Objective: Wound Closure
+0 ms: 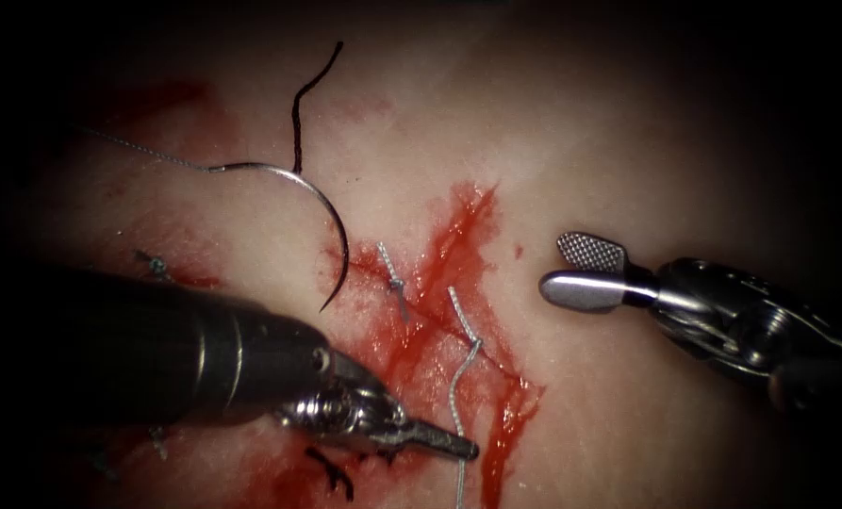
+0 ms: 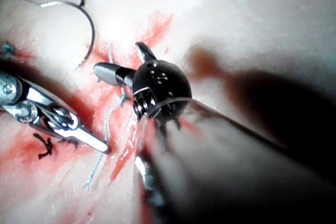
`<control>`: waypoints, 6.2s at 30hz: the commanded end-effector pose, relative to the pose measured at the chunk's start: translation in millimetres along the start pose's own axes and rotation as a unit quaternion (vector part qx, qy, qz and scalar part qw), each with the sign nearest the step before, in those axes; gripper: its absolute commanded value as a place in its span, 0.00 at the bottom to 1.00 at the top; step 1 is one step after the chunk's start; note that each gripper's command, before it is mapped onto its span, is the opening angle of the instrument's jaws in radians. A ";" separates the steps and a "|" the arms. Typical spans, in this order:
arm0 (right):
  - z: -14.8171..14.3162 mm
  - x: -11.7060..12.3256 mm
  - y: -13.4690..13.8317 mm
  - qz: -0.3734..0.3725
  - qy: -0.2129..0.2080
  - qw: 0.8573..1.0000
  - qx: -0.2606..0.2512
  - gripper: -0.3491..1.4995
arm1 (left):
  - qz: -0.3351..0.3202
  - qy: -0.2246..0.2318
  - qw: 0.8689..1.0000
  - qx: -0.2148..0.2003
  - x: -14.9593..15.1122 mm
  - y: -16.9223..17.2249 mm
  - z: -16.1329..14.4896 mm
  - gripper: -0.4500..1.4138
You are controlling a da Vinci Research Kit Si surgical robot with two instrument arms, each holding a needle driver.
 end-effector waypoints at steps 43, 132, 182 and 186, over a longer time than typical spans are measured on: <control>2.7 -1.4 -1.4 -0.365 -0.023 0.926 0.094 0.81 | 0.182 -0.017 0.972 -0.146 5.9 4.1 -3.7 0.90; 3.7 -4.4 -1.7 -0.264 -0.013 0.964 0.042 0.81 | 0.764 0.158 0.626 0.010 6.7 9.4 -5.2 0.00; 11.6 -6.7 -0.3 -0.237 0.000 0.971 0.009 0.74 | 0.756 0.163 0.633 -0.027 5.7 11.7 -4.2 0.00; 11.3 -6.8 -0.4 -0.234 0.001 0.972 0.008 0.30 | 0.757 0.161 0.633 -0.028 5.7 11.6 -4.1 0.00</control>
